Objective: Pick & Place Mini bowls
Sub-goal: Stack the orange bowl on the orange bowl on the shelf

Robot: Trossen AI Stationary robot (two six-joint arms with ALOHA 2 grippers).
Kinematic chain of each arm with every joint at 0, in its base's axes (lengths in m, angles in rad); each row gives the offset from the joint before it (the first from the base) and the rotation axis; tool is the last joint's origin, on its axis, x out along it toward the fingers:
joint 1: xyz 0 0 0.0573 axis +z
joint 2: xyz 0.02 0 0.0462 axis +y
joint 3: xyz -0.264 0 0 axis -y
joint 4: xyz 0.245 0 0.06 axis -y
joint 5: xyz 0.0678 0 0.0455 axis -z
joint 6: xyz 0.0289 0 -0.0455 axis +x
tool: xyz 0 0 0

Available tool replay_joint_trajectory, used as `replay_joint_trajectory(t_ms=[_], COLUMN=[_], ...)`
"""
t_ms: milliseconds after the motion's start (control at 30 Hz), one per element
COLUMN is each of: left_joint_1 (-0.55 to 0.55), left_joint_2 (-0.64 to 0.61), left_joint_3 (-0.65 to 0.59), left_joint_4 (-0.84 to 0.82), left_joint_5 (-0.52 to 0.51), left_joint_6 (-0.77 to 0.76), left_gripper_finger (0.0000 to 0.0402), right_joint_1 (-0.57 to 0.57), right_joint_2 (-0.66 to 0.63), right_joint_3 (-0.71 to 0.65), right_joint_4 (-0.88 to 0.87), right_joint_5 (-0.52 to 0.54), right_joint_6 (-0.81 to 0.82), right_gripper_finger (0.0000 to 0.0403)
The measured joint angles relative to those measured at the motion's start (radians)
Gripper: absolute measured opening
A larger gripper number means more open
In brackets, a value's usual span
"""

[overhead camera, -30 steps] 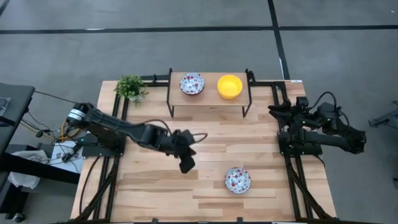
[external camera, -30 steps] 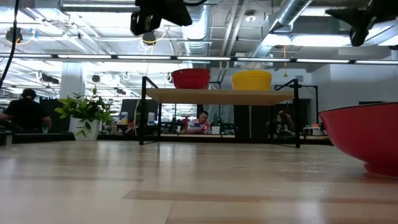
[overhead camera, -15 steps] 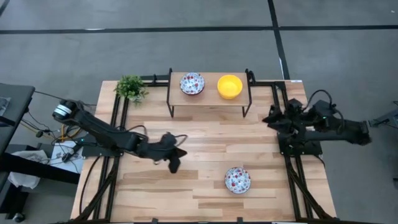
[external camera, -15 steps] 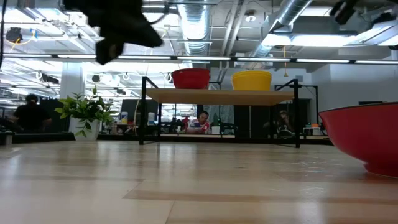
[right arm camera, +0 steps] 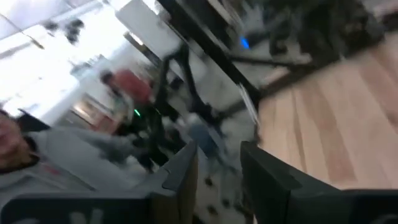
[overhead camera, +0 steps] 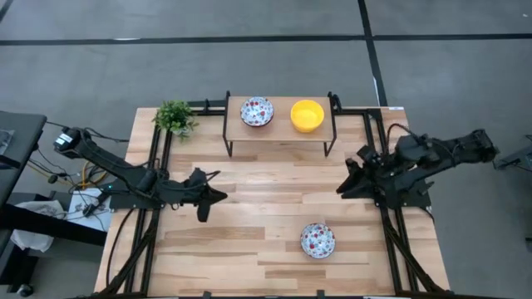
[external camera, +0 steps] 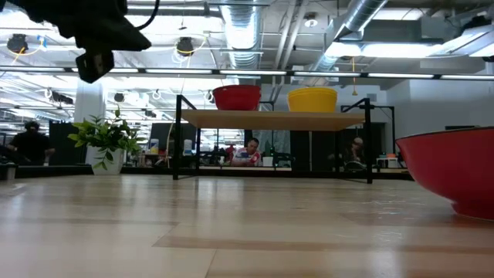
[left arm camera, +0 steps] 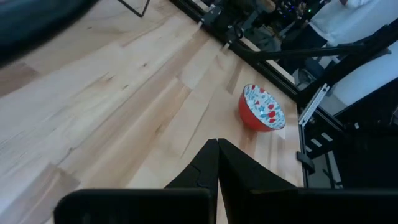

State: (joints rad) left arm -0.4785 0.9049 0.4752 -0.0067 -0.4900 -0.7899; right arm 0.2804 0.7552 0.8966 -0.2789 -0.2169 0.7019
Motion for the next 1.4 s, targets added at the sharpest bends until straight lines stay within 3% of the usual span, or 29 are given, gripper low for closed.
replay_joint_trajectory(t_ms=[233,333,467,567,767,967,1133,1400], left_joint_1=[0.000,0.000,0.000,0.000,0.000,0.000,0.000,0.000], left_joint_2=[-0.055,-0.054,-0.054,-0.054,-0.054,-0.054,-0.054,-0.054], left_joint_3=[-0.048,-0.051,-0.051,-0.051,-0.051,-0.051,-0.051,-0.051], left_joint_4=[0.001,0.001,0.001,0.001,0.001,0.003,0.006,0.008], left_joint_5=[0.000,0.000,0.000,0.001,0.021,0.035,0.036,0.036], left_joint_6=[0.000,0.000,0.000,0.000,0.000,0.000,0.000,-0.001], left_gripper_finger=[0.0006,0.0006,0.0006,0.0006,0.0006,0.0006,0.0006,0.0006], right_joint_1=[0.044,0.047,0.067,0.085,0.151,0.230,0.261,0.234], right_joint_2=[0.290,0.398,0.507,0.571,0.682,0.776,0.790,0.738], right_joint_3=[0.322,0.358,0.358,0.358,0.359,0.349,0.273,0.162], right_joint_4=[-0.708,-0.975,-1.123,-1.101,-0.871,-0.905,-0.883,-0.695], right_joint_5=[0.037,0.034,0.011,0.007,0.020,0.063,0.064,0.062], right_joint_6=[0.096,0.164,0.158,0.166,0.214,0.227,0.259,0.286], right_gripper_finger=[0.0091,0.0087,0.0087,0.0087,0.0088,0.0088,0.0088,0.0088])
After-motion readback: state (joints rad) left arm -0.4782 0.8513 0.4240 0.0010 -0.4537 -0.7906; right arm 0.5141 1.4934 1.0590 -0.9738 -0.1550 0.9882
